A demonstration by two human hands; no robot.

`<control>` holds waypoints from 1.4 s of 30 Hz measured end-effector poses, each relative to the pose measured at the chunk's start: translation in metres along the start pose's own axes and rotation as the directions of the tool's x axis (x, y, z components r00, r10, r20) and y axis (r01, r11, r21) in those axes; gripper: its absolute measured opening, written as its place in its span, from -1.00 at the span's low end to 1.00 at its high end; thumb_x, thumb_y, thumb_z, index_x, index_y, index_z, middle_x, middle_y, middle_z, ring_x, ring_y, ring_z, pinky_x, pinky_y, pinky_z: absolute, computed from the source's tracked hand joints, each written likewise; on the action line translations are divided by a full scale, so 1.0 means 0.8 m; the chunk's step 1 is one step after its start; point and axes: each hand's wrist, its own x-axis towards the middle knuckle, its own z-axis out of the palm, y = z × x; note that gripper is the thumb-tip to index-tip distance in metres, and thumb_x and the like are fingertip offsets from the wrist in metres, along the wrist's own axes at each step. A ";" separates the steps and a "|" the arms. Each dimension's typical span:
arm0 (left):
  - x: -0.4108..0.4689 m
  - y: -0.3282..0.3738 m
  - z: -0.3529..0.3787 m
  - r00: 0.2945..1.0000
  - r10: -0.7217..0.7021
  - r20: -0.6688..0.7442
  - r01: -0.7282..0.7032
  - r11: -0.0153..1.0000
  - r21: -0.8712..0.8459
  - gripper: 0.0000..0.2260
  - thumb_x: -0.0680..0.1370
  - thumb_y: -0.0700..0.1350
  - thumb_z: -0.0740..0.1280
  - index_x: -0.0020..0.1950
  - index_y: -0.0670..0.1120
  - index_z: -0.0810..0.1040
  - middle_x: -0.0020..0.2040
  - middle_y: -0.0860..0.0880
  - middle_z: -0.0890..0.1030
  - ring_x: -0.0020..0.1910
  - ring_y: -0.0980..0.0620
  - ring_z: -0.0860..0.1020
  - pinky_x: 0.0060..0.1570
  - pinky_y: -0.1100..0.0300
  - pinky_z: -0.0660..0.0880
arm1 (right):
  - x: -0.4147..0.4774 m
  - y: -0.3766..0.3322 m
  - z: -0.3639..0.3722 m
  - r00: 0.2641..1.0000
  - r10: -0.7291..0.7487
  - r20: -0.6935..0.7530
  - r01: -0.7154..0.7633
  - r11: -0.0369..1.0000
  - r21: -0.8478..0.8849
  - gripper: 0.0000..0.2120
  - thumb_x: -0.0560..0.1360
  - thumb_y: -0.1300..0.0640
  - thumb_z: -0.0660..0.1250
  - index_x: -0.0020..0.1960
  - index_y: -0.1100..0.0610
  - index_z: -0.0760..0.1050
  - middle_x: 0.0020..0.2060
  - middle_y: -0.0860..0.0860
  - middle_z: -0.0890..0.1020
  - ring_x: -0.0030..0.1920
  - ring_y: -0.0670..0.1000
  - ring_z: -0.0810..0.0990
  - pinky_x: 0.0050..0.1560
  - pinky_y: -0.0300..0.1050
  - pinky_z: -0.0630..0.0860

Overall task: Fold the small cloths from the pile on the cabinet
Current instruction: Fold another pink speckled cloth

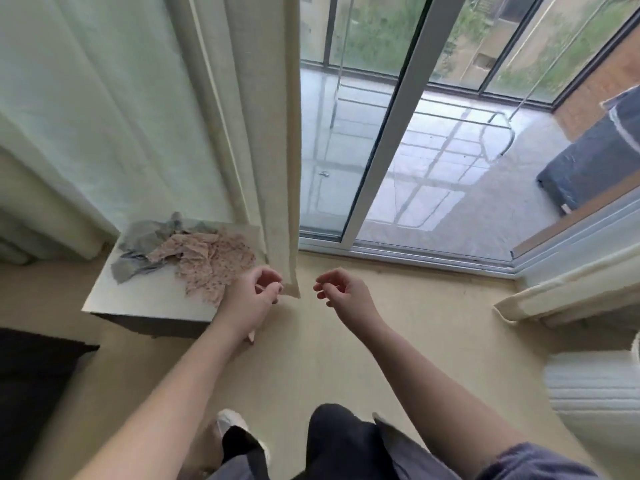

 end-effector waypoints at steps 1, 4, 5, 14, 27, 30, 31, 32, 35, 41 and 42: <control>0.009 -0.011 -0.024 1.000 -0.008 0.011 0.007 1.000 0.014 -0.90 0.58 -0.20 0.29 -0.05 -0.02 0.57 -0.13 -0.01 0.65 -0.17 0.05 0.62 -0.15 0.21 0.50 | 0.003 -0.008 0.027 1.000 0.022 0.002 -0.022 1.000 0.004 -0.79 0.51 0.35 0.24 -0.09 0.08 0.55 -0.22 -0.01 0.68 -0.27 -0.13 0.63 -0.22 -0.32 0.47; 0.040 -0.041 -0.083 0.999 -0.023 0.039 0.022 0.999 0.025 -0.89 0.58 -0.18 0.29 -0.08 0.01 0.56 -0.13 0.00 0.65 -0.16 0.03 0.62 -0.10 0.13 0.53 | 0.019 -0.033 0.093 0.999 0.053 0.010 -0.053 0.998 0.022 -0.79 0.51 0.34 0.24 -0.10 0.08 0.55 -0.22 0.00 0.68 -0.26 -0.10 0.64 -0.23 -0.32 0.46; 0.052 -0.052 -0.098 0.998 -0.032 0.050 0.030 0.999 0.032 -0.89 0.59 -0.18 0.29 -0.07 0.00 0.56 -0.12 0.00 0.65 -0.15 0.02 0.62 -0.09 0.13 0.53 | 0.028 -0.039 0.111 0.998 0.060 0.011 -0.060 0.998 0.023 -0.79 0.51 0.34 0.24 -0.10 0.08 0.55 -0.20 0.03 0.68 -0.24 -0.09 0.64 -0.23 -0.33 0.46; 0.141 -0.150 -0.189 0.975 -0.214 0.060 0.204 0.969 0.140 -0.86 0.57 -0.19 0.29 -0.12 0.03 0.53 -0.14 0.01 0.64 -0.13 0.00 0.60 -0.14 0.15 0.47 | 0.145 -0.053 0.231 0.981 0.182 0.068 -0.178 0.982 -0.060 -0.81 0.53 0.33 0.20 -0.05 0.12 0.55 -0.17 0.01 0.67 -0.18 -0.05 0.63 -0.23 -0.31 0.46; 0.307 -0.296 -0.275 0.887 -0.421 0.188 0.378 0.897 0.227 -0.86 0.56 -0.19 0.27 -0.17 0.01 0.52 -0.13 -0.06 0.64 -0.09 -0.08 0.60 -0.02 0.08 0.52 | 0.296 -0.016 0.403 0.903 0.420 0.092 -0.348 0.840 -0.416 -0.87 0.48 0.26 0.27 -0.03 0.11 0.54 -0.10 0.01 0.56 -0.02 0.01 0.53 0.01 -0.19 0.51; 0.352 -0.329 -0.281 0.874 -0.424 0.237 0.388 0.903 0.185 -0.88 0.56 -0.21 0.27 -0.15 -0.05 0.53 -0.17 -0.08 0.63 -0.13 -0.11 0.62 -0.04 0.02 0.56 | 0.320 0.005 0.440 0.890 0.445 0.104 -0.352 0.813 -0.463 -0.76 0.49 0.21 0.27 0.13 0.13 0.57 0.11 0.02 0.54 0.11 0.03 0.51 0.02 -0.17 0.49; 0.364 -0.339 -0.282 0.870 -0.424 0.251 0.391 0.904 0.171 -0.88 0.56 -0.22 0.27 -0.14 -0.06 0.54 -0.18 -0.07 0.63 -0.15 -0.09 0.62 -0.10 0.04 0.56 | 0.327 0.013 0.451 0.885 0.451 0.118 -0.343 0.803 -0.488 -0.74 0.51 0.18 0.26 0.18 0.12 0.57 0.19 0.02 0.50 0.13 0.03 0.49 -0.06 -0.24 0.43; 0.374 -0.349 -0.282 0.867 -0.424 0.262 0.393 0.905 0.162 -0.87 0.57 -0.22 0.26 -0.14 -0.06 0.54 -0.18 -0.06 0.62 -0.18 -0.07 0.61 -0.16 0.08 0.54 | 0.334 0.020 0.463 0.881 0.457 0.121 -0.334 0.783 -0.526 -0.72 0.54 0.14 0.25 0.22 0.08 0.56 0.24 0.01 0.47 0.17 0.04 0.47 -0.05 -0.25 0.38; 0.395 -0.380 -0.278 0.861 -0.430 0.272 0.401 0.902 0.157 -0.85 0.57 -0.24 0.25 -0.15 -0.05 0.53 -0.17 -0.07 0.62 -0.21 -0.04 0.60 -0.24 0.14 0.48 | 0.361 0.046 0.492 0.905 0.414 0.099 -0.293 0.774 -0.561 -0.64 0.55 0.01 0.22 0.34 -0.06 0.46 0.38 0.01 0.40 0.36 0.10 0.40 0.31 -0.09 0.35; 0.406 -0.423 -0.274 0.840 -0.464 0.283 0.454 0.885 0.104 -0.85 0.57 -0.27 0.23 -0.12 -0.07 0.53 -0.11 -0.10 0.63 -0.22 -0.03 0.58 -0.18 0.11 0.47 | 0.398 0.074 0.509 0.871 0.478 0.112 -0.312 0.716 -0.625 -0.44 0.60 0.06 0.19 0.56 0.09 0.14 0.50 0.10 0.29 0.42 0.16 0.34 0.41 0.01 0.33; 0.405 -0.424 -0.277 0.839 -0.466 0.281 0.459 0.883 0.092 -0.84 0.58 -0.27 0.23 -0.12 -0.08 0.53 -0.12 -0.10 0.63 -0.24 -0.01 0.57 -0.18 0.12 0.47 | 0.397 0.067 0.506 0.877 0.469 0.105 -0.325 0.739 -0.591 -0.45 0.61 0.07 0.19 0.56 0.11 0.16 0.50 0.09 0.31 0.44 0.14 0.33 0.42 -0.02 0.29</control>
